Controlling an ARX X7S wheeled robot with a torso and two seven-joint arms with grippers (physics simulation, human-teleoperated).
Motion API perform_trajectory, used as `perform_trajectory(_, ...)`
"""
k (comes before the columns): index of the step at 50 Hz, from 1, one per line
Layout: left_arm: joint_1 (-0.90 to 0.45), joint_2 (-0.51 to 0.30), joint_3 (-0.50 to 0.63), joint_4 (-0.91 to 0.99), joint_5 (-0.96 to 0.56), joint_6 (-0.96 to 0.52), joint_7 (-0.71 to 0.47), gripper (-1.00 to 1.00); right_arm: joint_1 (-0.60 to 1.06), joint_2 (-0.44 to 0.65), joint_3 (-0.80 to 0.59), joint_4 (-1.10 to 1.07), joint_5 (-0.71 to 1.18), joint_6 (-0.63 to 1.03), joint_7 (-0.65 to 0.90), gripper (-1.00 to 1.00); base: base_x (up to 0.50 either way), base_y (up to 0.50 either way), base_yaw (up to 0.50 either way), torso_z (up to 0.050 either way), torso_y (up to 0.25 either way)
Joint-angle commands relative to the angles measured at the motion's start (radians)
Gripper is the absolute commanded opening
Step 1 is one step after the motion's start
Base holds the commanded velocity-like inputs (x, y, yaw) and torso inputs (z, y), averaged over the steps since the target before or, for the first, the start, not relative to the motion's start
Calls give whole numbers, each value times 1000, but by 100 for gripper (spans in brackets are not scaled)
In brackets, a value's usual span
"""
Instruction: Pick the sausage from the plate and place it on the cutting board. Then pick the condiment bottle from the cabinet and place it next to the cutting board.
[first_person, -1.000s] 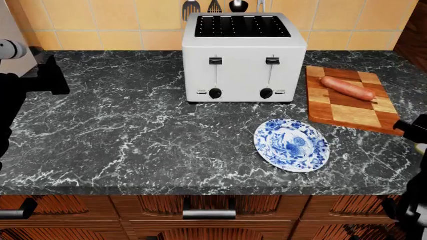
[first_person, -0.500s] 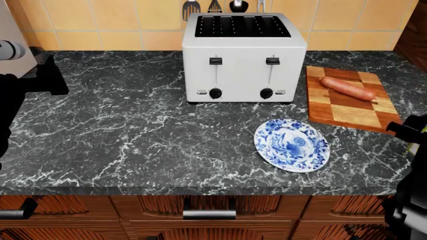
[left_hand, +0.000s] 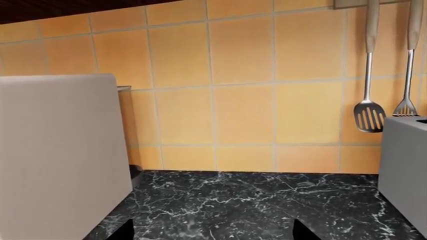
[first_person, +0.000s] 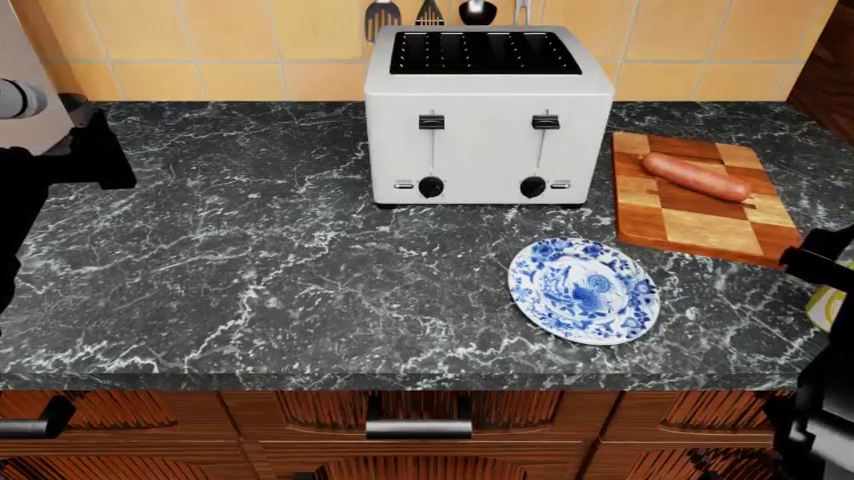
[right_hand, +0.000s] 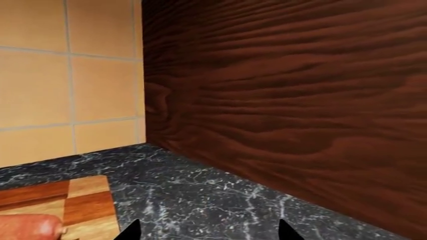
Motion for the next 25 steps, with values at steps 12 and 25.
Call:
perform_trajectory(12,3,0,-4,-2,-5,3,-2,100,-45,-23,28,-160,23,47,6,100,0,0,0,0,0)
perform_trajectory(25,8,-1,-8,-2,-11,6,1,100,-65,-50,6,-365,43,114,-34,100,0,0,0,0,0)
